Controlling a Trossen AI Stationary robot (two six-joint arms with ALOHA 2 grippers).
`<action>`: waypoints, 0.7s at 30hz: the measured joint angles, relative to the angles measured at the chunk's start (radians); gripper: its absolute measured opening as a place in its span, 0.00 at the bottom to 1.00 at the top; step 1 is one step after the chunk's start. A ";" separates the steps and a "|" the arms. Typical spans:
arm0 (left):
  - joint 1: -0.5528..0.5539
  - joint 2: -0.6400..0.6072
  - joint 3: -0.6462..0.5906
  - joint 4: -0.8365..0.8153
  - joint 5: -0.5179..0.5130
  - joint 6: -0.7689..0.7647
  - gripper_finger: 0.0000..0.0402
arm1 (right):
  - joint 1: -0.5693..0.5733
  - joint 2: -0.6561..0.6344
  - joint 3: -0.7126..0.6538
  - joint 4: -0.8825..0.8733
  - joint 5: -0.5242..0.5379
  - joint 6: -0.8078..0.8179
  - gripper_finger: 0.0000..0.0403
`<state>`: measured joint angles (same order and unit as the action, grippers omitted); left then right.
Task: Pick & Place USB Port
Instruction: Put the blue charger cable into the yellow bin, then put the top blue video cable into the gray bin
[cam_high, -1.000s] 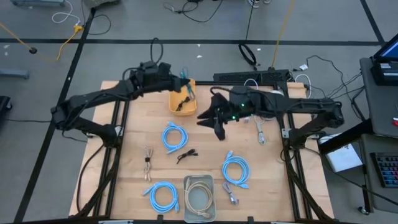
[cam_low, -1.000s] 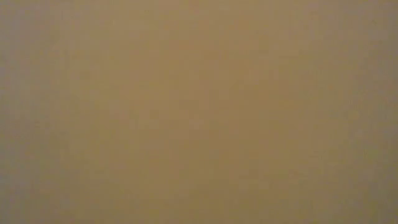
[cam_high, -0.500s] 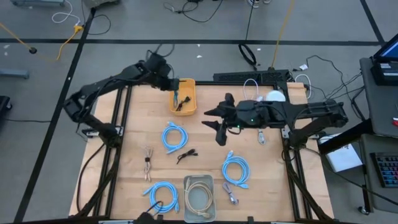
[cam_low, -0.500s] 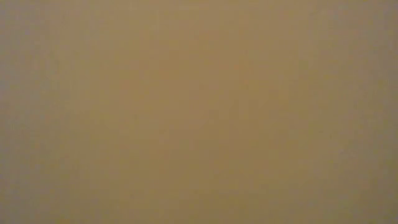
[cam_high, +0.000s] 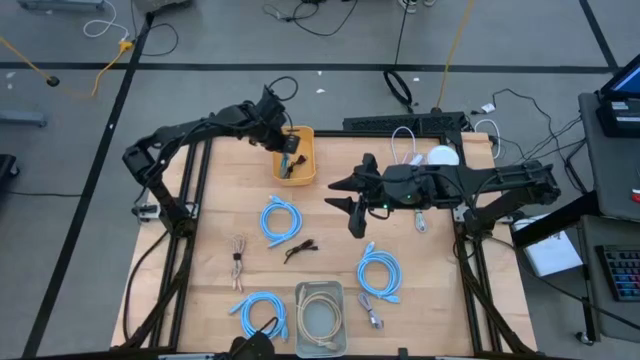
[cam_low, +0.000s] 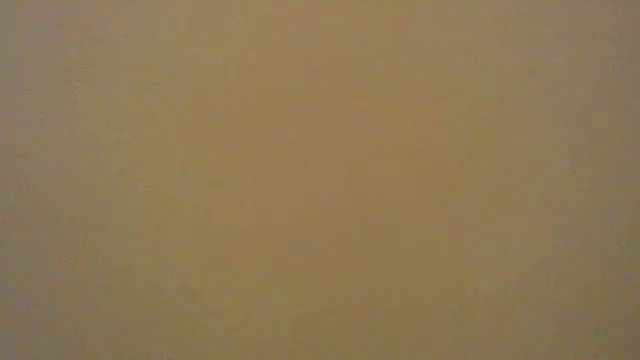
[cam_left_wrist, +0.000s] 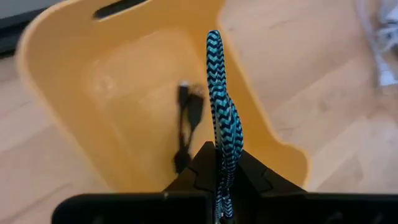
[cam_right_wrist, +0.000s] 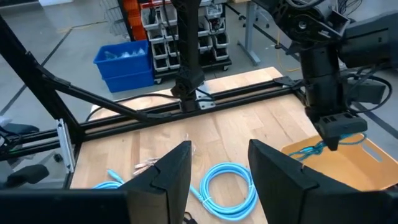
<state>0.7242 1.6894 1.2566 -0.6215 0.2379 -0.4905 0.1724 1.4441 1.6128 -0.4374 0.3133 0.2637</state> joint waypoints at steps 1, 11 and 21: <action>0.002 0.002 0.000 -0.011 -0.006 -0.003 0.04 | 0.001 0.000 0.000 0.000 0.000 0.002 0.37; 0.002 0.006 0.000 -0.041 -0.051 -0.022 0.10 | 0.007 0.000 0.000 0.008 0.001 0.005 0.37; 0.002 0.006 -0.001 -0.031 -0.074 -0.039 0.26 | 0.013 -0.014 0.000 0.006 0.004 0.010 0.36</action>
<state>0.7265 1.6955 1.2556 -0.6523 0.1636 -0.5297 0.1856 1.4305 1.6127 -0.4310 0.3174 0.2739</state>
